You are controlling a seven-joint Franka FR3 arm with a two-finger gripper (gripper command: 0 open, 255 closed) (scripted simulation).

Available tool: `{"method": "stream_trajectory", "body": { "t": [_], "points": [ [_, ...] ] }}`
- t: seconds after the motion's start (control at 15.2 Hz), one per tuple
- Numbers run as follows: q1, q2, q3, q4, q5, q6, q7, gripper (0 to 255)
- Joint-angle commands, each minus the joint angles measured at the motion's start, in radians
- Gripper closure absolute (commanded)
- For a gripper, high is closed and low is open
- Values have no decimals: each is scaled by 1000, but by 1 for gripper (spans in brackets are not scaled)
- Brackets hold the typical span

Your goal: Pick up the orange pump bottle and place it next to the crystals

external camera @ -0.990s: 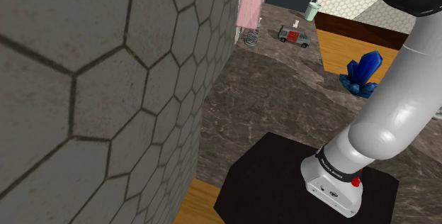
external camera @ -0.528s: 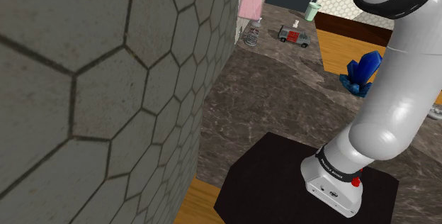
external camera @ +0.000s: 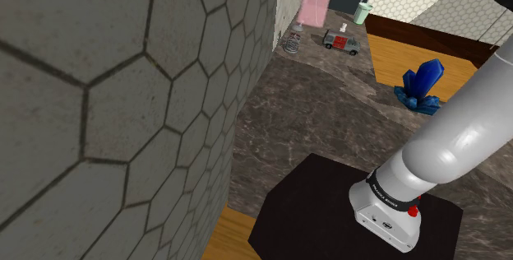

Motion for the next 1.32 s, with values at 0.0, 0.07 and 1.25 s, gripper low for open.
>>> {"method": "stream_trajectory", "body": {
  "t": [0.0, 0.07, 1.25],
  "points": [
    [-20, -109, -16, -147, 7, 43, -28, 255],
    [-27, -147, -25, -192, 7, 52, -42, 255],
    [-125, -659, -222, -659, -98, 65, -341, 255]
  ]
}}
